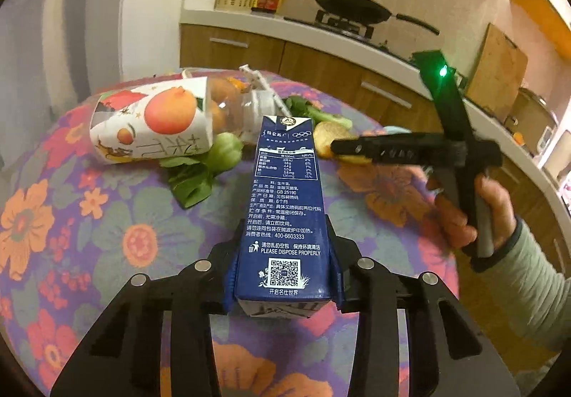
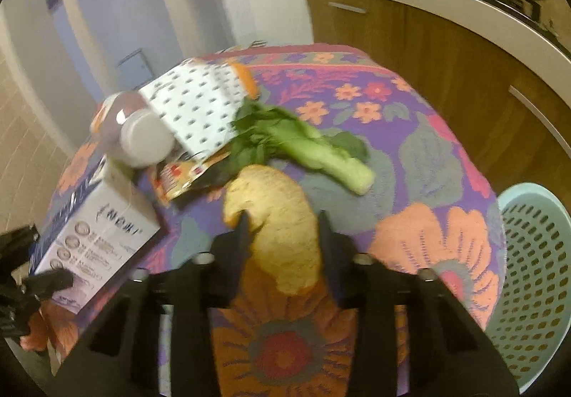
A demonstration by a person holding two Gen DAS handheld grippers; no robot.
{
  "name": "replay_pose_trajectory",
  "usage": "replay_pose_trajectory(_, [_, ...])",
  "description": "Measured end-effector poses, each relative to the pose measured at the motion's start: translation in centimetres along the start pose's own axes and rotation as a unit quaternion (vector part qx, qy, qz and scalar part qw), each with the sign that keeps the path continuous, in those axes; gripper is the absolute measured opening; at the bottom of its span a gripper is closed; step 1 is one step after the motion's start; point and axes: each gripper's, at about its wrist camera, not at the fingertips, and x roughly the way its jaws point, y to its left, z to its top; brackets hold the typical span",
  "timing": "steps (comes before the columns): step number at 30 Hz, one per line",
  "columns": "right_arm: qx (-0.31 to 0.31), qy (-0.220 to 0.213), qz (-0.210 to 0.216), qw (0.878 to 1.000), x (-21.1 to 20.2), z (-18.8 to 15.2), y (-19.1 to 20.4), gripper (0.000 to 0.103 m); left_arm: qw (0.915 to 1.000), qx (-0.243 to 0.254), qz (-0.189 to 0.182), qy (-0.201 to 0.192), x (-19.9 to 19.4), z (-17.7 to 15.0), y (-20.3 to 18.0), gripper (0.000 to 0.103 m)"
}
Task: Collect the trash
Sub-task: 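Carry the carton and peel over the basket and open both tools to drop them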
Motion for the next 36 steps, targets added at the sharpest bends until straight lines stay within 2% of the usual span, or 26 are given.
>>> replay_pose_trajectory(1, [-0.005,0.003,0.001,1.0,0.1,-0.2,0.3,0.011,1.0,0.001,0.0,-0.001,-0.1,0.0,-0.1,0.036])
replay_pose_trajectory(4, [-0.009,-0.005,-0.001,1.0,-0.3,-0.6,0.5,0.005,0.9999,0.009,-0.001,-0.004,-0.2,0.1,-0.7,0.036])
replay_pose_trajectory(8, [0.001,-0.019,0.006,1.0,-1.0,-1.2,0.2,0.004,0.9999,0.015,0.001,-0.006,0.0,0.4,-1.3,0.036])
replay_pose_trajectory(20, [0.013,-0.064,-0.024,0.998,-5.2,-2.8,-1.5,0.004,0.9992,0.037,-0.012,-0.01,0.4,1.6,-3.9,0.036])
replay_pose_trajectory(25, [0.051,-0.08,-0.042,0.995,-7.4,-4.2,-4.7,0.004,0.9981,0.05,-0.032,-0.015,0.8,2.6,-5.7,0.036])
replay_pose_trajectory(28, [0.074,-0.09,-0.068,0.991,-9.1,-5.4,-7.0,0.004,0.9968,0.064,-0.044,-0.015,1.5,3.6,-7.5,0.036])
replay_pose_trajectory(36, [0.162,-0.101,-0.106,0.976,-12.1,-8.3,-14.5,0.004,0.9923,0.097,-0.076,0.004,6.7,7.1,-13.9,0.036])
